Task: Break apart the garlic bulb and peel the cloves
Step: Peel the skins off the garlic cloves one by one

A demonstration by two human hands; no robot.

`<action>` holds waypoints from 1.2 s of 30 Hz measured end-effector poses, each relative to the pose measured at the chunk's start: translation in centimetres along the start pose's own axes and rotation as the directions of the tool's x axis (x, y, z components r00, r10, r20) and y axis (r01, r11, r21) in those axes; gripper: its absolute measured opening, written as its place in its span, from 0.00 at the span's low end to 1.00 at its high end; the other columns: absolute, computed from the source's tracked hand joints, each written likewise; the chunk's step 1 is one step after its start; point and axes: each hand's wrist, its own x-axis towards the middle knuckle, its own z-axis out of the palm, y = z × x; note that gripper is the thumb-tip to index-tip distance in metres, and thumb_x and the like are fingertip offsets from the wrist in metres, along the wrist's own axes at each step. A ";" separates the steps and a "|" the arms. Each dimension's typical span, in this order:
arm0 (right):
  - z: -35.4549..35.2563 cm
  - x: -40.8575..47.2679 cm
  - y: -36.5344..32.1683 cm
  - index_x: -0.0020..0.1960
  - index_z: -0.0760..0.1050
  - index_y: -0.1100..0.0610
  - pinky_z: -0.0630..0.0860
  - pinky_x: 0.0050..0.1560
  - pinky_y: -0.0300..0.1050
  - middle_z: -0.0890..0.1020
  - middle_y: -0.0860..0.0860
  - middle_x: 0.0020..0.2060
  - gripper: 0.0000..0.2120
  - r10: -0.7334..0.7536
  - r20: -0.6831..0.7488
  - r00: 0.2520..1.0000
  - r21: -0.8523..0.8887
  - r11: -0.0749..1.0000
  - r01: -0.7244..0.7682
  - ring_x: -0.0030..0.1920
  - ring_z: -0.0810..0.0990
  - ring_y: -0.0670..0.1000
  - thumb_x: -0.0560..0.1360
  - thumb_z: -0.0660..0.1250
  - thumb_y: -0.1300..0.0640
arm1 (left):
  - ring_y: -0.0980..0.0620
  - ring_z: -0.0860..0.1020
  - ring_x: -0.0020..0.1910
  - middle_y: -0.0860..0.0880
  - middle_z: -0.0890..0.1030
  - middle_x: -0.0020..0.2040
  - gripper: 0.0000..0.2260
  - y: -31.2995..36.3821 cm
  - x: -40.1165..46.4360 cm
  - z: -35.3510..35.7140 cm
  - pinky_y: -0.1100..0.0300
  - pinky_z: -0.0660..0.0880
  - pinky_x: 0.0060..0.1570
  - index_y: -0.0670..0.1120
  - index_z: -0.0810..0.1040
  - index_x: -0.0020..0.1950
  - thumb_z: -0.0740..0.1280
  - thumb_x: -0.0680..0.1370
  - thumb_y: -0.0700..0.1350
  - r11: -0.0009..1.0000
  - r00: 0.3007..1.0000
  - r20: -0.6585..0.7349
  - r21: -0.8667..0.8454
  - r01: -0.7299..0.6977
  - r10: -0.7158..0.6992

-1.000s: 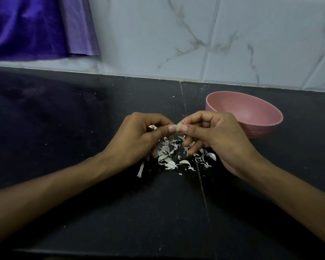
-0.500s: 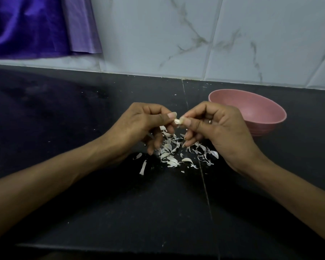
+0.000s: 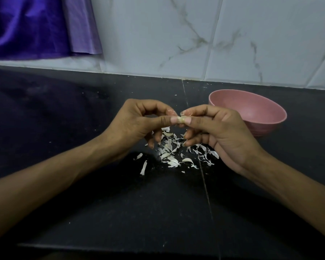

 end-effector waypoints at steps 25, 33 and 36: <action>0.1 -0.3 -0.2 0.52 0.81 0.64 0.80 0.31 0.41 0.85 0.59 0.41 0.15 0.084 0.062 0.995 -0.122 0.990 -0.076 0.31 0.81 0.50 0.67 0.73 0.60 | 0.53 0.72 0.22 0.47 0.80 0.37 0.08 -0.4 -0.3 0.5 0.64 0.70 0.21 0.43 0.81 0.41 0.75 0.66 0.45 1.000 0.996 -0.085 -0.027 -0.009 0.007; 0.3 -0.5 -0.4 0.48 0.80 0.61 0.78 0.29 0.38 0.85 0.58 0.44 0.10 0.208 0.125 0.970 0.010 0.978 -0.210 0.32 0.82 0.48 0.68 0.71 0.60 | 0.54 0.71 0.21 0.48 0.81 0.37 0.08 -0.6 -0.3 0.7 0.64 0.69 0.20 0.43 0.81 0.39 0.75 0.65 0.46 0.998 0.990 -0.129 -0.041 -0.056 0.051; 0.4 -0.4 -0.4 0.48 0.80 0.62 0.77 0.29 0.37 0.85 0.56 0.43 0.09 0.232 0.125 0.965 0.037 0.971 -0.238 0.32 0.81 0.47 0.69 0.71 0.61 | 0.54 0.71 0.21 0.46 0.81 0.36 0.08 -0.5 -0.4 0.8 0.64 0.69 0.21 0.41 0.81 0.39 0.74 0.66 0.46 0.995 0.984 -0.147 -0.018 -0.100 0.096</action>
